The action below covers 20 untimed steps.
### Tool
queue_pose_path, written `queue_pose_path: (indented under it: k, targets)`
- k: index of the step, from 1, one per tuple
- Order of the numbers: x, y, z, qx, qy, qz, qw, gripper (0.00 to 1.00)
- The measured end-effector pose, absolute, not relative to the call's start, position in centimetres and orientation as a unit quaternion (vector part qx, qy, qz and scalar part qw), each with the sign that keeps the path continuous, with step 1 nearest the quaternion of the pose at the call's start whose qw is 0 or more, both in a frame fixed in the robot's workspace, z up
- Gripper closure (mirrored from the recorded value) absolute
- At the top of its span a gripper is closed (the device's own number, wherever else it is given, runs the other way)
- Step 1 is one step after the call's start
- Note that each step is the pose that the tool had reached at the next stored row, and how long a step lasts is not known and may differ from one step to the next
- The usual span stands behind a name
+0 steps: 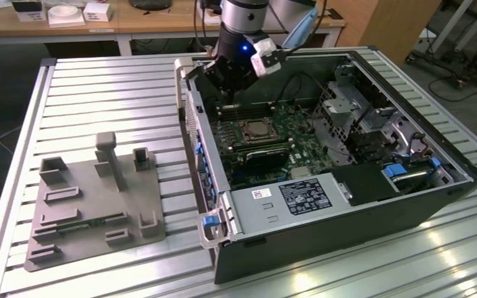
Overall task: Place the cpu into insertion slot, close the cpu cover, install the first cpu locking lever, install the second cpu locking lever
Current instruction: 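Install the first cpu locking lever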
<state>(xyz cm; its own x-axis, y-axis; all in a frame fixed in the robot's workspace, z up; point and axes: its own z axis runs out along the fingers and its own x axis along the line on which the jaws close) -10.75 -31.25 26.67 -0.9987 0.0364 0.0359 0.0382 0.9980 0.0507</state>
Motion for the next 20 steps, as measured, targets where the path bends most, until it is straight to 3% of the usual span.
queue_pose_path:
  k: [20]
  targets:
    - [-8.5,-30.6,26.1,-0.014,-0.999,-0.027,0.018,0.9]
